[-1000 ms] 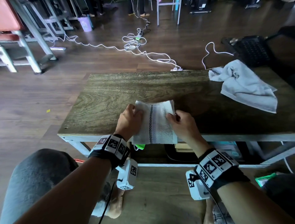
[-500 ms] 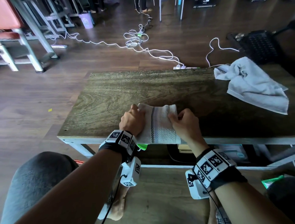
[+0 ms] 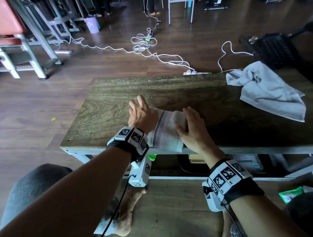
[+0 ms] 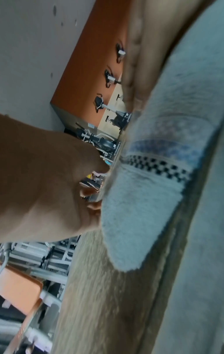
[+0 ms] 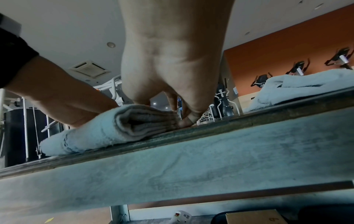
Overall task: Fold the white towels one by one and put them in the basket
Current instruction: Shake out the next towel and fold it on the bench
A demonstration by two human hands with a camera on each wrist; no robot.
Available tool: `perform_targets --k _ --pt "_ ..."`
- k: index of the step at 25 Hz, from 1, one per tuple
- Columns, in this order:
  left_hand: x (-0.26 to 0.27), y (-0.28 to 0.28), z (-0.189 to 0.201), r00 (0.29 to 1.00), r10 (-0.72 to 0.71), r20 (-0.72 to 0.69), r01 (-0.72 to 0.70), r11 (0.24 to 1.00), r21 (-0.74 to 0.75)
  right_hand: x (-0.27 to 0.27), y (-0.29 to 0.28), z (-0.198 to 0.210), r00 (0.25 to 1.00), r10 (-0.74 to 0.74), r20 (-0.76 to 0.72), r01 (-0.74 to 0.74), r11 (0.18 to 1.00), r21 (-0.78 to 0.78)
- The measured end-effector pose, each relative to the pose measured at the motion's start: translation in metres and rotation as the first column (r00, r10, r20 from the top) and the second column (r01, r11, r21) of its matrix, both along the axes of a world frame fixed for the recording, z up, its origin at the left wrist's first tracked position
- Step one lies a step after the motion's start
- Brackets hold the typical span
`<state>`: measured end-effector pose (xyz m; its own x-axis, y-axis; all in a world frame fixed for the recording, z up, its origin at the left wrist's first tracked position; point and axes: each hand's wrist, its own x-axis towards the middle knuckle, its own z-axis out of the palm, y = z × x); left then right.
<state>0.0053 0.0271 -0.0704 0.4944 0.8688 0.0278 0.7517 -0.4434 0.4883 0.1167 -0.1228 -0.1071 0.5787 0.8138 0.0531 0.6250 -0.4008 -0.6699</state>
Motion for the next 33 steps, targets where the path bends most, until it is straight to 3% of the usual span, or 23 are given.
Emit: perform_targets --k 2,5,7,9,12,15,19,24,26,30,33 --pt "-0.01 -0.023 -0.001 0.989 -0.127 -0.078 0.14 0.969 0.204 0.0 -0.001 0.001 0.998 0.044 -0.036 -0.046 0.997 -0.058" --pt "-0.022 -0.041 -0.006 0.887 -0.32 -0.333 0.372 0.922 0.105 0.002 -0.003 0.004 0.999 0.001 -0.044 -0.003 0.999 -0.038" --pt "-0.027 -0.032 -0.001 0.834 -0.372 -0.408 0.437 0.896 0.077 0.007 -0.007 0.008 1.0 -0.009 0.008 0.009 1.0 -0.029" --pt "-0.028 -0.018 0.007 0.805 -0.396 -0.442 0.473 0.878 0.075 0.014 -0.011 0.01 0.998 0.004 -0.061 -0.006 1.0 -0.026" --pt "-0.026 -0.009 0.006 0.848 -0.423 -0.318 0.473 0.875 0.098 0.019 -0.019 0.01 0.981 0.047 -0.188 -0.056 0.998 -0.041" --pt "-0.028 -0.028 -0.011 0.831 -0.547 -0.099 0.556 0.823 0.121 0.014 -0.024 0.005 0.98 0.103 -0.169 -0.101 0.995 0.023" --pt "-0.033 -0.041 -0.032 0.82 -0.56 -0.119 0.572 0.807 0.147 0.009 -0.03 -0.005 0.979 0.173 -0.111 -0.156 0.977 0.147" --pt "-0.031 -0.043 -0.045 0.838 -0.537 0.097 0.512 0.836 0.2 0.007 -0.03 -0.013 0.987 0.159 -0.011 -0.154 0.968 0.2" --pt "-0.029 -0.044 -0.047 0.811 -0.556 0.182 0.519 0.827 0.216 0.008 -0.029 -0.015 0.986 0.165 0.004 -0.162 0.964 0.213" --pt "-0.025 -0.044 -0.049 0.795 -0.56 0.232 0.529 0.828 0.185 0.008 -0.026 -0.021 0.986 0.16 0.045 -0.165 0.965 0.203" --pt "-0.022 -0.042 -0.055 0.819 -0.543 0.183 0.523 0.839 0.147 0.009 -0.023 -0.028 0.987 0.128 0.099 -0.144 0.976 0.164"
